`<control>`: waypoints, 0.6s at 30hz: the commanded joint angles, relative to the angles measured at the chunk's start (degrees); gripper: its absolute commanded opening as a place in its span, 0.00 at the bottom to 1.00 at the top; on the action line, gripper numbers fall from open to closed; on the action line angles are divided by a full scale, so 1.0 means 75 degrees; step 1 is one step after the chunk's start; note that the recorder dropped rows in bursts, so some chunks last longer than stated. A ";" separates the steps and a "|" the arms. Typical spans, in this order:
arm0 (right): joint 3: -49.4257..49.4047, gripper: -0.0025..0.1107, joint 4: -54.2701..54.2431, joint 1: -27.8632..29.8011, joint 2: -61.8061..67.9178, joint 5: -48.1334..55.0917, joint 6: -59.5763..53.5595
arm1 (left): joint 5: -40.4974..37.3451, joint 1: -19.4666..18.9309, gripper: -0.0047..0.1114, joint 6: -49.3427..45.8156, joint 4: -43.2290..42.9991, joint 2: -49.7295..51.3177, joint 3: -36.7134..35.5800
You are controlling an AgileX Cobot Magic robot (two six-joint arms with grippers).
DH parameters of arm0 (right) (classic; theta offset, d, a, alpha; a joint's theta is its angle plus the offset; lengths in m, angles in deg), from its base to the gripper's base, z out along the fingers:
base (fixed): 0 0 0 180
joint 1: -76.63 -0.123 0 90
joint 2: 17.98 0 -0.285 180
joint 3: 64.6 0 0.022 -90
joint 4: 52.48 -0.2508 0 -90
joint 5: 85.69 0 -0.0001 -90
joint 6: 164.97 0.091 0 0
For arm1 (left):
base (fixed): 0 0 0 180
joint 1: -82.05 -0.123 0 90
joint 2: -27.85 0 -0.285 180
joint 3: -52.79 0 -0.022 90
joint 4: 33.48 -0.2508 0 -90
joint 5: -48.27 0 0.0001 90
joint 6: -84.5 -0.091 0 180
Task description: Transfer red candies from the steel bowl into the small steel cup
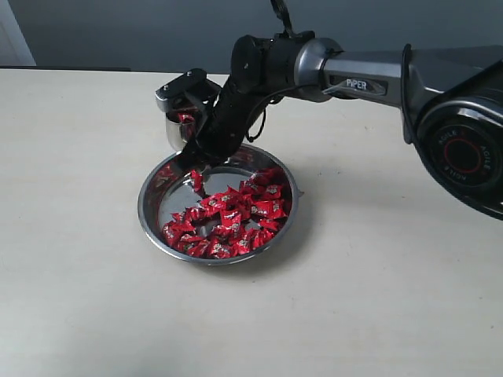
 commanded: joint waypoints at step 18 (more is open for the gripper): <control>0.0021 0.39 -0.0523 0.0039 0.0146 -0.0403 -0.0009 | 0.0040 -0.0010 0.04 0.0033 0.0000 -0.0035 -0.0006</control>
